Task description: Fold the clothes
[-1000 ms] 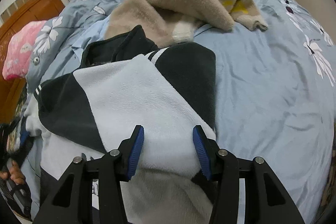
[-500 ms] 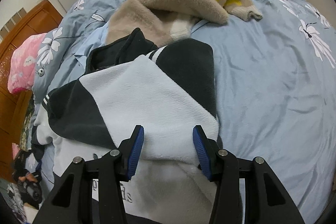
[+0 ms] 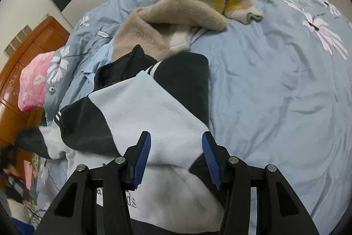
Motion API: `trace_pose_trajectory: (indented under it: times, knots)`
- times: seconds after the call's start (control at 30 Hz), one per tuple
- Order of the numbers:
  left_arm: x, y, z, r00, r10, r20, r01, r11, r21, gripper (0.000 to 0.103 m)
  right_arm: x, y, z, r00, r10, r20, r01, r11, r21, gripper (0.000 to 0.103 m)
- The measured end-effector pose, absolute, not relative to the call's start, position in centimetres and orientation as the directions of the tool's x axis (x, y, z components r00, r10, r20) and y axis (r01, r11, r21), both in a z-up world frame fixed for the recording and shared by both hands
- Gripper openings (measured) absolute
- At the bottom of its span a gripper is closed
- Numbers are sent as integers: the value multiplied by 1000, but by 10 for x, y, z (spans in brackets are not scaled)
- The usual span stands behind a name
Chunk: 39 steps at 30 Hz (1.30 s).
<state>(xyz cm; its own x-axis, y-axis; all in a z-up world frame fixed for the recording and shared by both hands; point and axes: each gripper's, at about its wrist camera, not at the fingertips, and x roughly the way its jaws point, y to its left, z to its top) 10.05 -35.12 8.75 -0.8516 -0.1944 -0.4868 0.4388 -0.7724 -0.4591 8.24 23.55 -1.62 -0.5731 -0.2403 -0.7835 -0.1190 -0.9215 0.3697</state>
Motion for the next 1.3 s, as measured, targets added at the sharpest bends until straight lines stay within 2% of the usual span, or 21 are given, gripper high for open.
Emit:
trace_pose_trajectory:
  times: [0.1,0.23,0.33,0.47,0.6,0.7,0.8,0.93,1.03,1.1,1.17,1.3]
  knots:
    - [77,-288,137,-913,-89,-399,261,-878,-402,8,87,242,-22,-581,-264,-770,-130,-904,407,50]
    - [52,-183,174,-939,132,-319,-15,-939,-343,8,90,250,-20,-602,-284,-746,-121,-892,436,50]
    - [39,-106,171,-903,279,-327,-177,-935,-307,8,93,258,-15,-628,-281,-726,-114,-889,443,50]
    - [32,-15,134,-797,431,-423,-332,-898,-289,8,103,274,-13,-658,-271,-703,-135,-876,463,50]
    - [34,63,74,-664,472,-580,-419,-877,-234,8,114,294,-23,-660,-255,-707,-183,-858,479,50]
    - [34,100,26,-565,453,-690,-445,-871,-207,8,121,308,-35,-652,-247,-717,-228,-838,495,50]
    - [34,113,-8,-501,425,-753,-424,-880,-215,8,129,320,-46,-645,-244,-724,-268,-815,513,50]
    - [35,120,-26,-461,421,-781,-417,-880,-228,10,134,327,-53,-640,-246,-728,-293,-797,528,50]
    - [34,125,-34,-417,427,-802,-439,-868,-234,19,134,327,-54,-644,-257,-720,-294,-786,543,50]
    - [37,124,-38,-386,448,-806,-453,-853,-257,33,131,325,-51,-649,-264,-713,-283,-786,549,50]
    - [42,119,-37,-358,489,-795,-465,-832,-302,44,129,321,-46,-657,-271,-704,-265,-791,551,50]
    - [65,85,-13,-421,501,-756,-470,-834,-290,52,115,312,-35,-664,-312,-679,-196,-804,561,50]
